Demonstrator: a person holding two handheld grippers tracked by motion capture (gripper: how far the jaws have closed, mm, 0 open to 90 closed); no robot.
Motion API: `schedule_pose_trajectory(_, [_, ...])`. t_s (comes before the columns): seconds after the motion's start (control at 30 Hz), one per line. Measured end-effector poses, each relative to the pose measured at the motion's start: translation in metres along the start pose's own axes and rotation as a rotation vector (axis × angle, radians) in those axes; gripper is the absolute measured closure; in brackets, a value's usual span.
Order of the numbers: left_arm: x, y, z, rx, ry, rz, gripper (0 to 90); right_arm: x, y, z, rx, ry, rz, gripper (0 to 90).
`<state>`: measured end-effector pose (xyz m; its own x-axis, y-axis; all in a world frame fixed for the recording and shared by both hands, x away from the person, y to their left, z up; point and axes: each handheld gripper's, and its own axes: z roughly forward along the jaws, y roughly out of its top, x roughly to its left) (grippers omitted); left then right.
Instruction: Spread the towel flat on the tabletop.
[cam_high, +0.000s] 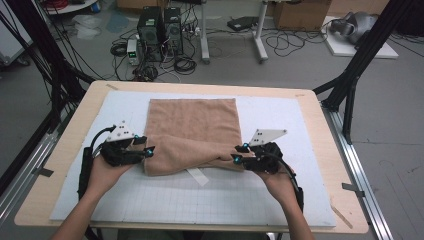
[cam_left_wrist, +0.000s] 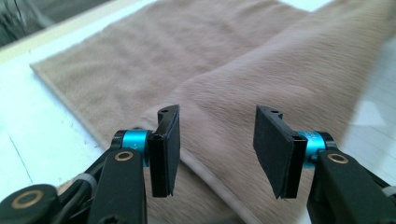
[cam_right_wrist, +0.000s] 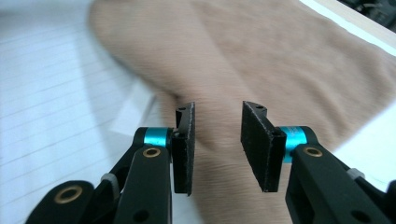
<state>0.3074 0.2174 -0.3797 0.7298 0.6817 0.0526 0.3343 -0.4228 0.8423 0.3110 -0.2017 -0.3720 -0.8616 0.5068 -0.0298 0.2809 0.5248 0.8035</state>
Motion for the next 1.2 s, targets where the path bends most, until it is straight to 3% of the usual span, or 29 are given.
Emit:
schedule_pose_trajectory(0.2, [-0.023, -0.021, -0.003, -0.002, -0.085, 0.04, 54.0, 0.026, -0.012, 0.008, 0.02, 0.015, -0.038, 64.6])
schedule_pose_trajectory(0.37, [-0.032, -0.028, 0.012, 0.045, -0.141, 0.063, 53.7, 0.022, -0.021, 0.024, 0.059, 0.006, -0.021, 62.1])
schedule_pose_trajectory(0.47, [-0.032, -0.028, 0.031, 0.134, -0.188, 0.062, 49.2, 0.015, -0.021, 0.036, 0.081, 0.004, -0.002, 59.5])
schedule_pose_trajectory(0.6, [-0.032, -0.03, 0.048, 0.195, -0.161, 0.098, 51.4, 0.01, -0.018, 0.052, 0.112, -0.007, -0.007, 59.5])
schedule_pose_trajectory(0.67, [-0.034, -0.03, 0.053, 0.208, -0.128, 0.127, 56.0, 0.008, -0.018, 0.06, 0.13, -0.015, -0.01, 62.6])
schedule_pose_trajectory(0.73, [-0.035, -0.027, 0.054, 0.218, -0.116, 0.132, 62.4, 0.007, -0.019, 0.065, 0.147, -0.021, -0.019, 65.4])
schedule_pose_trajectory(0.87, [-0.034, -0.025, 0.052, 0.197, -0.11, 0.138, 82.2, 0.004, -0.019, 0.065, 0.135, 0.002, -0.008, 76.8])
schedule_pose_trajectory(1.0, [-0.036, -0.021, 0.039, 0.155, -0.092, 0.138, 84.8, 0.008, -0.016, 0.054, 0.113, 0.005, -0.036, 81.3])
schedule_pose_trajectory(1.13, [-0.035, -0.008, 0.013, 0.083, -0.074, 0.149, 85.1, 0.014, -0.008, 0.037, 0.085, 0.014, -0.065, 82.0])
schedule_pose_trajectory(1.2, [-0.033, 0.001, -0.001, 0.05, -0.086, 0.14, 85.1, 0.016, -0.003, 0.027, 0.065, 0.021, -0.078, 82.0])
